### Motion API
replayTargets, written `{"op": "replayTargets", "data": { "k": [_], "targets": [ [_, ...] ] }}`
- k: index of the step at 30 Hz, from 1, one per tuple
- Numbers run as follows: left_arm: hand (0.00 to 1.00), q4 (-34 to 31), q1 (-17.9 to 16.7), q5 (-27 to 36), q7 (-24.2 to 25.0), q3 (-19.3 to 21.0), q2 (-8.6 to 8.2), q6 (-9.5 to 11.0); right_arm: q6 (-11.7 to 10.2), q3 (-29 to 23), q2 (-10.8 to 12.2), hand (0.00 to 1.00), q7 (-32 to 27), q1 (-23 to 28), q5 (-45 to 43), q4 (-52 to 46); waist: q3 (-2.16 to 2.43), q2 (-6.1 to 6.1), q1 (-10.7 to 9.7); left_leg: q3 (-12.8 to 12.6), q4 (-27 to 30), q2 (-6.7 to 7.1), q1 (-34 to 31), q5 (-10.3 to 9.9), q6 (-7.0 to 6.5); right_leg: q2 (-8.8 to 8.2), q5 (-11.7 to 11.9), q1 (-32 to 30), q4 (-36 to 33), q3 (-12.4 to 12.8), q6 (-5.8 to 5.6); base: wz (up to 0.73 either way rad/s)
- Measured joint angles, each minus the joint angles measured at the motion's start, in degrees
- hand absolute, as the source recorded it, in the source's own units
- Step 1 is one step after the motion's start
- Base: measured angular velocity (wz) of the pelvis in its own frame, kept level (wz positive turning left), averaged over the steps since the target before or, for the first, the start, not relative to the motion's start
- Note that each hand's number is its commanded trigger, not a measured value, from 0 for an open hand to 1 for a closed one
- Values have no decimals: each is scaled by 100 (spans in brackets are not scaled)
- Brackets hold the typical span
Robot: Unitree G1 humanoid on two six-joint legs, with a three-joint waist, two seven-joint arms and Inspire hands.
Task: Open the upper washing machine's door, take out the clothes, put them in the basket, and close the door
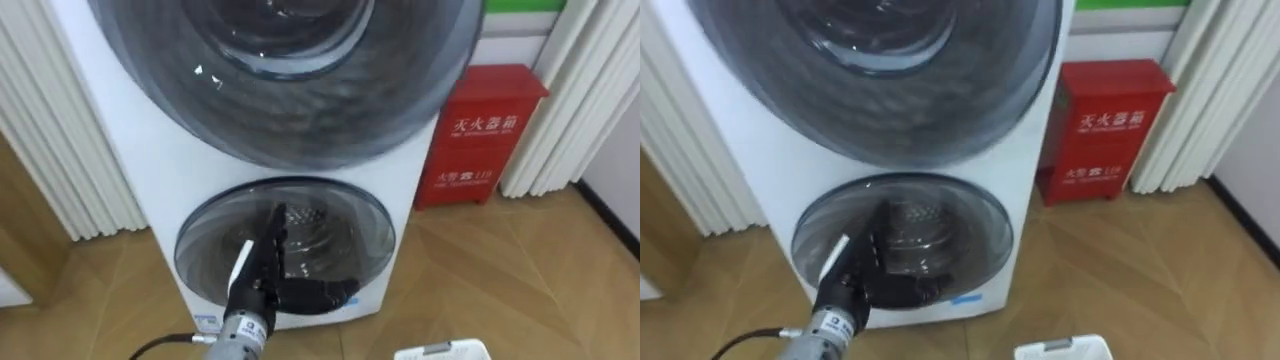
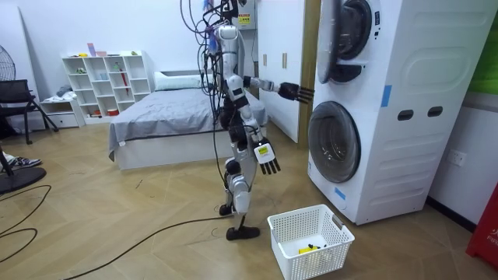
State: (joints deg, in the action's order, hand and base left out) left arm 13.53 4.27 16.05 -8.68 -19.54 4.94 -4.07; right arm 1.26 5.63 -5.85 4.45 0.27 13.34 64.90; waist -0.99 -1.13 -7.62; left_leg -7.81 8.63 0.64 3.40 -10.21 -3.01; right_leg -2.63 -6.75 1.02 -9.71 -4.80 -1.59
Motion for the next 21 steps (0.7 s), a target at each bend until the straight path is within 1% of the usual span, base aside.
{"op": "replayTargets", "data": {
  "k": [4, 8, 10, 11, 13, 16, 18, 19, 20, 21],
  "targets": [
    [0, 336, -1, -4, 107, -34, 18, -4, 1, -2, 0, 0, 4, 54, -12, 1, 21, 35, 2, -6, -24, -33, 17, -21, 31, 37, 0, -2, 3, 0, 0, -1],
    [0, 469, -7, -15, 238, -211, 34, 7, -12, 57, 0, 0, 28, 82, -12, -26, 58, 92, 14, -15, -36, -42, 46, -22, 34, 45, -1, 14, 3, 1, 1, -1],
    [0, 570, -7, -76, 285, -214, 52, 8, -44, 110, 0, 0, 60, 83, -15, -40, 62, 99, 15, -30, -36, -47, 65, -22, 34, 48, -1, 27, 3, 6, 2, -4],
    [0, 653, -12, -159, 289, -213, 58, 12, -49, 112, 0, 0, 76, 93, -24, -46, 61, 98, 17, -29, -38, -82, 84, -23, 35, 49, -2, 52, 4, 5, 4, 0],
    [0, 865, -39, -303, 291, -213, 69, 81, -49, 121, -1, 0, 70, 114, -22, -46, 58, 97, 27, -28, -57, -83, 135, -36, 53, 58, -9, 104, 7, 3, 15, -3],
    [0, 1348, -155, -436, 290, -184, 157, 202, -48, 179, -35, 0, 57, 116, 115, -45, 62, 97, 78, -68, -74, -78, 148, -41, 62, 68, -32, 106, 13, 8, 57, -13],
    [0, 2042, -416, -853, 288, -17, 170, 394, -45, 190, -41, 0, 42, 162, 149, -18, 56, 74, 210, -157, -88, -82, 218, -61, 95, 90, -63, 129, 14, -10, 125, -19],
    [0, 2265, -499, -966, 287, 58, 171, 444, -45, 187, -44, 0, 44, 174, 164, 1, 62, 78, 223, -167, -87, -91, 236, -66, 104, 94, -70, 143, 12, -29, 134, -6],
    [0, 2734, -692, -1079, 260, 272, 182, 472, -48, 176, -51, 0, 44, 251, 193, 4, 61, 57, 286, -159, -89, -110, 304, -78, 124, 114, -88, 183, 24, -33, 157, 0],
    [0, 3225, -908, -1156, 246, 573, 239, 500, -48, 169, -57, 0, 47, 331, 214, 36, 70, 35, 361, -147, -90, -131, 333, -100, 158, 141, -107, 197, 52, -40, 181, 0]
  ]
}}
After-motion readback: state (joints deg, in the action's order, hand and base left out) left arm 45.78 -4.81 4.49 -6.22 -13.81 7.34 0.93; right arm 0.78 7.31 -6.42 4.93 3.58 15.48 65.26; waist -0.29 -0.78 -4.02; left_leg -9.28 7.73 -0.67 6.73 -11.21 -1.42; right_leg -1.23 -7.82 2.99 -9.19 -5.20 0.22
